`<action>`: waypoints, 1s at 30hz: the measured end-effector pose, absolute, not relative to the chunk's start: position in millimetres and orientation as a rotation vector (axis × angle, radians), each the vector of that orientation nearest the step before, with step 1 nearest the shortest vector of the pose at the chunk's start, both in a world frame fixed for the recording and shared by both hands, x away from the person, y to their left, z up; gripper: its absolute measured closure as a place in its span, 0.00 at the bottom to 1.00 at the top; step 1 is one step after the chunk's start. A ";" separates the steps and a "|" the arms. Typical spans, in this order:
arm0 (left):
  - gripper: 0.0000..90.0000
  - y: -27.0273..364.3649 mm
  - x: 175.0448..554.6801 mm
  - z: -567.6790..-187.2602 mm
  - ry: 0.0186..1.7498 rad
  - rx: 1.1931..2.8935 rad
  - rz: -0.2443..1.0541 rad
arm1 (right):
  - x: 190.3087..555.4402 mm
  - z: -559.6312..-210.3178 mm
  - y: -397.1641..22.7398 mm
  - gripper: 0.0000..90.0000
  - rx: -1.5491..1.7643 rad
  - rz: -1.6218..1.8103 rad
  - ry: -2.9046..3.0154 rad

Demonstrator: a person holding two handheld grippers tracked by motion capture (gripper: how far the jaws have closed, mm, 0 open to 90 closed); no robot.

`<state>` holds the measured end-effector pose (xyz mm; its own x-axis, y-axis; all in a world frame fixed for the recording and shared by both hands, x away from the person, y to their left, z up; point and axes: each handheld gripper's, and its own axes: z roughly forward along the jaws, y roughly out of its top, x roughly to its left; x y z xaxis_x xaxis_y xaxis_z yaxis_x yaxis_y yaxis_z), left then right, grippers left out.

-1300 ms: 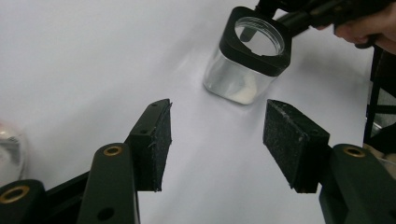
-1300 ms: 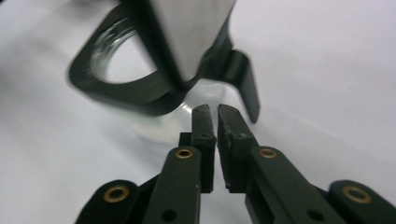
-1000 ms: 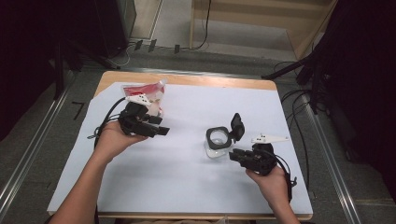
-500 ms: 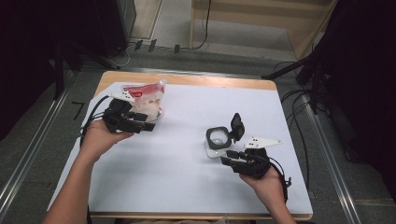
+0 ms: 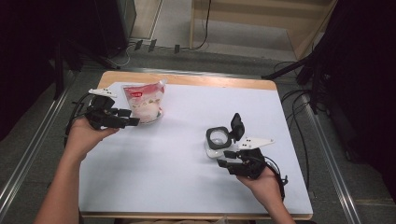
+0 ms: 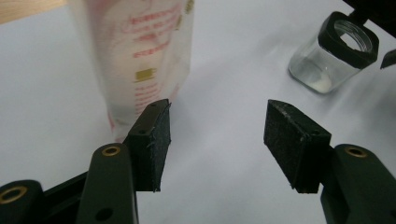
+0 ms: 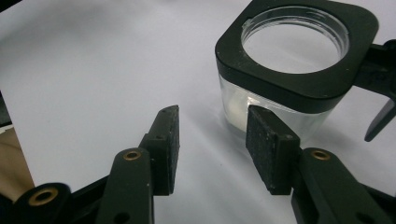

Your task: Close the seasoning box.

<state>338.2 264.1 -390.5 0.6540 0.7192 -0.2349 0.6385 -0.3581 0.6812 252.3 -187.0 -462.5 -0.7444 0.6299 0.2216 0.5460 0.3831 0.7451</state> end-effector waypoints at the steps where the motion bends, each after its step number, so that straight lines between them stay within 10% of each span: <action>1: 0.48 266.3 338.8 -390.7 1.052 2.096 0.128 | 252.3 -462.8 -186.5 0.61 1.074 1.300 2.532; 30: 0.38 267.0 386.9 -402.8 1.035 2.026 0.149 | 247.1 -466.7 -178.0 0.58 1.097 1.320 2.533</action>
<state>386.9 267.0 -402.8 0.6526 0.7158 -0.2484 0.6162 -0.3106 0.7237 247.1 -178.0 -466.7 -0.7400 0.6279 0.2409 0.5572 0.3718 0.7425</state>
